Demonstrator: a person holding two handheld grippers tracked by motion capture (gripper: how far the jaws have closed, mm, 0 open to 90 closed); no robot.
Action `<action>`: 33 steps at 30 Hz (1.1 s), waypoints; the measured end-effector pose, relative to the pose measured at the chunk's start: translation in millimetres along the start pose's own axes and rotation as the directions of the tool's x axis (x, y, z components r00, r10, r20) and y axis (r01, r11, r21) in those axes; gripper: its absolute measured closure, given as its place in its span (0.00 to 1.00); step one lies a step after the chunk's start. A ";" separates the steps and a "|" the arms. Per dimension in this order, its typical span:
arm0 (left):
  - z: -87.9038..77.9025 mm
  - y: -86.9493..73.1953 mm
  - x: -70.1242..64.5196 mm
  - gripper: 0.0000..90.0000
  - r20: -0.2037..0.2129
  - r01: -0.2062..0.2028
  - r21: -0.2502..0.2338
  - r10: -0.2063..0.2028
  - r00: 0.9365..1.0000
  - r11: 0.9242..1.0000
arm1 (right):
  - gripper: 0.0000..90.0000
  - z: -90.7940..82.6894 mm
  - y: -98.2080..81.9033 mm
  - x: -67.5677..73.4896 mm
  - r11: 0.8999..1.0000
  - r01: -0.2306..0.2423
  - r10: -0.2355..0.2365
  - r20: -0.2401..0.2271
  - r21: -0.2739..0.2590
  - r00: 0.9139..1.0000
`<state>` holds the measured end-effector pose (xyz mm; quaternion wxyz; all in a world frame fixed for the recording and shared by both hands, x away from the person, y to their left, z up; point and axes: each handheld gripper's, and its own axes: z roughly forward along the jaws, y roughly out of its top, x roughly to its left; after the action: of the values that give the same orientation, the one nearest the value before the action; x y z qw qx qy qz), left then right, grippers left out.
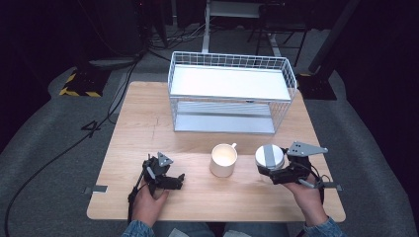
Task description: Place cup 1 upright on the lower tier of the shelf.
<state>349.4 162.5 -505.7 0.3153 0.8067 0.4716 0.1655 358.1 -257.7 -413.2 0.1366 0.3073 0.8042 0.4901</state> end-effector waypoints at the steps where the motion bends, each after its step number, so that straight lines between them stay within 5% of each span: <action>1: 0.0 -0.1 0.2 0.01 0.000 -0.004 -0.001 0.004 1.000 1.000 | 0.08 3.6 4.2 -3.1 1.000 0.001 -0.001 0.008 -0.011 1.000; 21: -1.4 -2.1 -1.4 0.01 0.005 -0.006 -0.004 0.006 1.000 1.000 | 0.08 44.2 27.8 -37.8 0.988 -0.037 0.051 0.091 -0.147 0.995; 33: -1.6 -2.0 -1.2 0.01 0.006 -0.006 -0.002 0.006 1.000 1.000 | 0.08 71.8 35.5 -55.1 0.986 -0.028 0.057 0.176 -0.165 0.983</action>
<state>346.6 162.7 -505.8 0.3170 0.8085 0.4678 0.1643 451.0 -230.0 -421.4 0.2229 0.3555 0.7391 0.5269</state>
